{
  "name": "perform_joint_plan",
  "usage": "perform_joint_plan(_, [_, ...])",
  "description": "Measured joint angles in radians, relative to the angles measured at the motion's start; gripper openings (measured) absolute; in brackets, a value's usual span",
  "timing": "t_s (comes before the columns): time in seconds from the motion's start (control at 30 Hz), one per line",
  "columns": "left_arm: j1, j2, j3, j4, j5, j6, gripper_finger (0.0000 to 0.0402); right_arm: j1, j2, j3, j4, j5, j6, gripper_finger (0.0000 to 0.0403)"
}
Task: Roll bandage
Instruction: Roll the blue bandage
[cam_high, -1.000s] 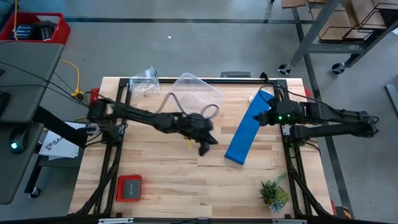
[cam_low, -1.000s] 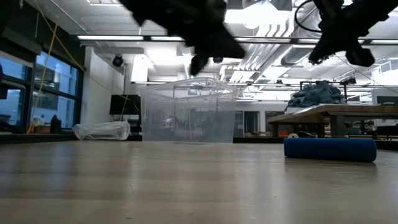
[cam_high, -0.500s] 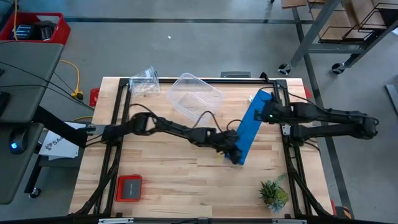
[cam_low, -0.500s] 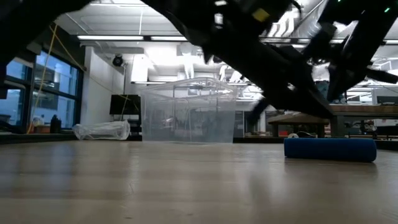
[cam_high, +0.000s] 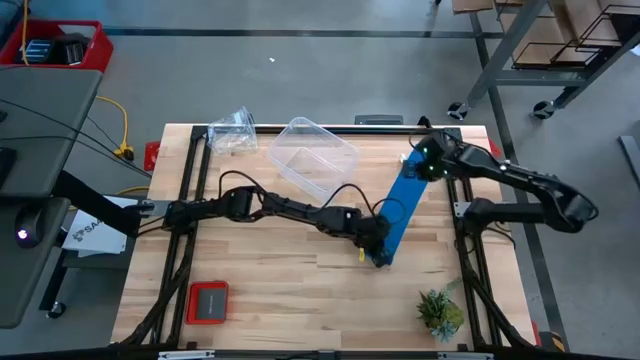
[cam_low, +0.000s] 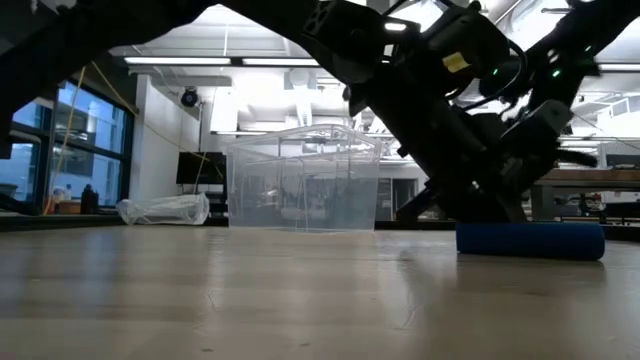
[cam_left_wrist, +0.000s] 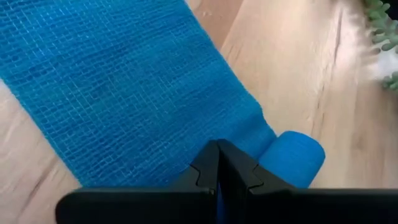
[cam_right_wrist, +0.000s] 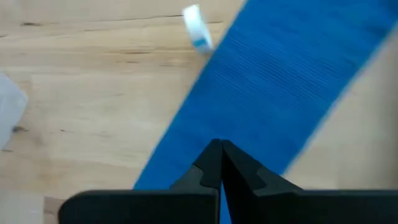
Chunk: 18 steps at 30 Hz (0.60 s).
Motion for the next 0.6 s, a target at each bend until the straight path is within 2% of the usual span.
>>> perform_joint_plan(0.27, [-0.026,0.000,0.000,0.017,0.001,-0.001,0.0000,-0.072,0.216,0.000,0.031,-0.050,-0.149,0.0000])
perform_joint_plan(0.6, [-0.060,-0.005,0.002,-0.077,-0.001,0.102,0.0000,-0.065,0.275,-0.009,0.019,-0.036,-0.231,0.0000])
